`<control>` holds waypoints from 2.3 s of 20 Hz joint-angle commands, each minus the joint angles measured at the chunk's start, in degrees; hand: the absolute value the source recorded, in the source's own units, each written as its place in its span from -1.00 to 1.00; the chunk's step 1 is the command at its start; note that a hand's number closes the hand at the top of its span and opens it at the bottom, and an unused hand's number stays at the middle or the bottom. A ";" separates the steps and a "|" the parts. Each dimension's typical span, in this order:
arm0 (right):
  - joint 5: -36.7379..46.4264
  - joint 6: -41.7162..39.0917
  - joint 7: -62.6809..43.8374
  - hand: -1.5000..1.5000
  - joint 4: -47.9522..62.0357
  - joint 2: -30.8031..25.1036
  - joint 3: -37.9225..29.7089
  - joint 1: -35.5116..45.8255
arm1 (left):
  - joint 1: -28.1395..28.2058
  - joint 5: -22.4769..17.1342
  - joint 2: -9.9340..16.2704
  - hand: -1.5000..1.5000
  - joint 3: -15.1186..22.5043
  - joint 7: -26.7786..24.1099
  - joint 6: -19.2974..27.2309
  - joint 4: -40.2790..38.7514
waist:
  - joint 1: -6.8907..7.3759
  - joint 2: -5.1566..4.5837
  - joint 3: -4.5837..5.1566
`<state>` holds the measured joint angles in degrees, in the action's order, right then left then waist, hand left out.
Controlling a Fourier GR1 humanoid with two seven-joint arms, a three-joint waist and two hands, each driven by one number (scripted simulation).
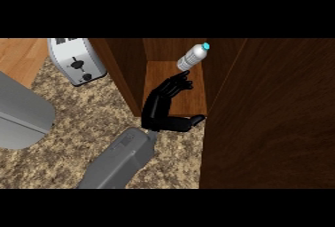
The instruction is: Pick up the bottled water, place it into the cabinet and close the cabinet
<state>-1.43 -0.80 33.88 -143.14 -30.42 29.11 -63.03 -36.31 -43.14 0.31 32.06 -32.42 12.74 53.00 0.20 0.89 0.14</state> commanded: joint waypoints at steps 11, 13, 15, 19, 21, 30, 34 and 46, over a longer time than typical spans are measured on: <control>8.31 1.13 -3.93 1.00 -7.37 -7.00 3.52 -0.92 | 35.68 1.34 15.38 -1.00 7.12 -3.42 2.61 34.27 | 2.29 -0.12 0.05; 8.81 -2.40 -2.98 1.00 -5.90 -11.04 2.84 1.71 | 38.30 0.13 19.90 -1.00 5.48 -4.70 -1.56 35.90 | 2.94 -0.10 0.07; 11.23 -3.12 -3.16 1.00 -7.47 -13.71 1.88 3.59 | 40.23 0.43 24.48 -1.00 4.81 -5.43 -4.50 37.55 | 2.89 0.01 0.18; 13.99 -5.24 -5.88 1.00 -8.11 -18.44 3.66 8.04 | 43.91 -0.18 28.50 -1.00 3.01 -7.76 -7.25 40.09 | 3.49 -0.25 0.36; 14.41 -4.73 -5.91 1.00 -8.47 -18.90 4.88 9.36 | 47.43 -1.41 31.82 -1.00 0.74 -9.77 -9.26 41.55 | 3.60 -0.03 0.41; 9.60 -2.60 -16.85 1.00 -11.19 -18.08 13.15 18.25 | 56.01 -4.08 41.49 -1.00 -4.12 -14.67 -18.99 44.55 | 5.04 -1.11 0.54; 6.68 -2.61 -21.68 1.00 -9.12 -16.58 15.25 23.96 | 58.59 -5.36 46.01 -1.00 -6.44 -15.94 -24.28 44.75 | 6.48 -1.55 0.54; 2.74 -6.41 -32.38 1.00 -0.64 -12.05 16.85 46.58 | 58.00 -6.90 48.97 -1.00 -9.61 -16.66 -28.70 44.43 | 10.50 -2.57 0.92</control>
<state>1.15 -3.91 9.34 -142.86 -43.12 40.81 -21.33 21.33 -49.94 49.00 22.74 -48.45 -14.80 97.36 9.48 -1.23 0.97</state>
